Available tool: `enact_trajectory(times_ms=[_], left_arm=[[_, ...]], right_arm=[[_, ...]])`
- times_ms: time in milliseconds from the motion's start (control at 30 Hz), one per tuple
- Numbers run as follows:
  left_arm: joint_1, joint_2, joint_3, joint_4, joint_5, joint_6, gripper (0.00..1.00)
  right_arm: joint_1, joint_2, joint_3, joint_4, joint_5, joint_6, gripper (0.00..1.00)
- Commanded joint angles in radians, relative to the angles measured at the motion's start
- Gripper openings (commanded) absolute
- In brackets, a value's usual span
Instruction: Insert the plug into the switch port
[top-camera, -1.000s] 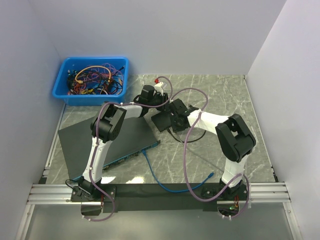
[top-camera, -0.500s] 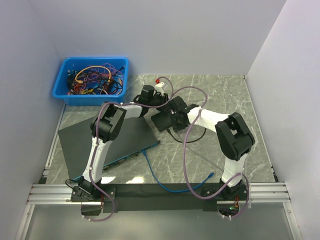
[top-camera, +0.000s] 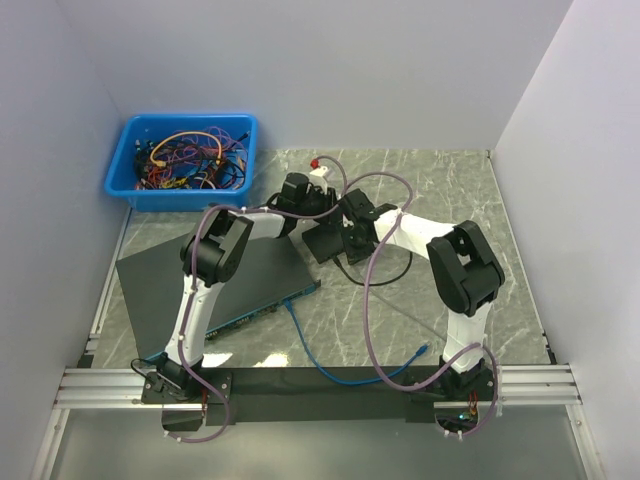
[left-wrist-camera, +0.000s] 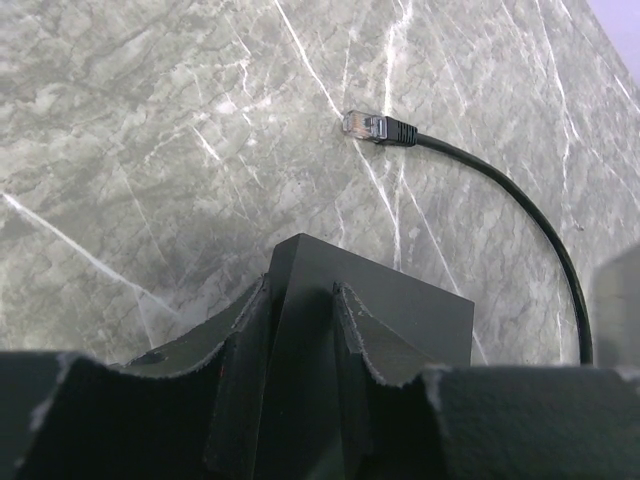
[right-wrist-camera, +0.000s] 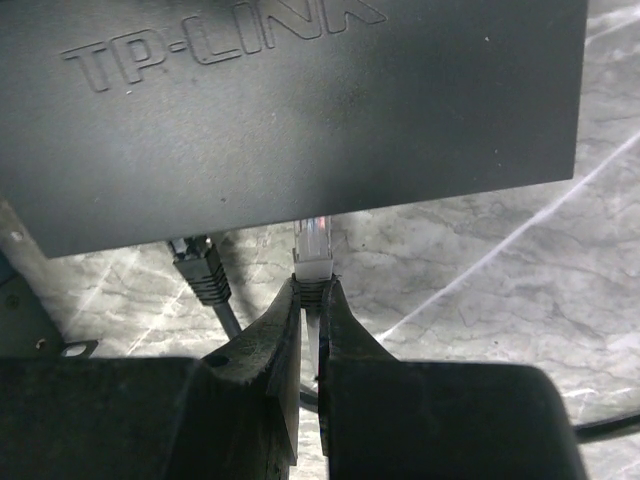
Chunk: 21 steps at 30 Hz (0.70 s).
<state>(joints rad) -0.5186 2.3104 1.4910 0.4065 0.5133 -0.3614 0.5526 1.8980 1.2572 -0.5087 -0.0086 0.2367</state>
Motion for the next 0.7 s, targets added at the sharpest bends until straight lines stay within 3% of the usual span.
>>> enact_trajectory(times_ms=[0, 333, 667], left_arm=[[-0.043, -0.045, -0.064, -0.055, 0.085, -0.046, 0.34], [-0.049, -0.036, -0.115, -0.063, 0.11, -0.036, 0.34], [-0.055, -0.025, -0.1, -0.083, 0.108, -0.03, 0.34]], right_arm=[[-0.011, 0.015, 0.05, 0.145, 0.018, -0.013, 0.0], [-0.011, -0.017, 0.057, 0.167, 0.055, -0.019, 0.0], [0.038, 0.004, 0.102, 0.134, -0.019, -0.094, 0.0]])
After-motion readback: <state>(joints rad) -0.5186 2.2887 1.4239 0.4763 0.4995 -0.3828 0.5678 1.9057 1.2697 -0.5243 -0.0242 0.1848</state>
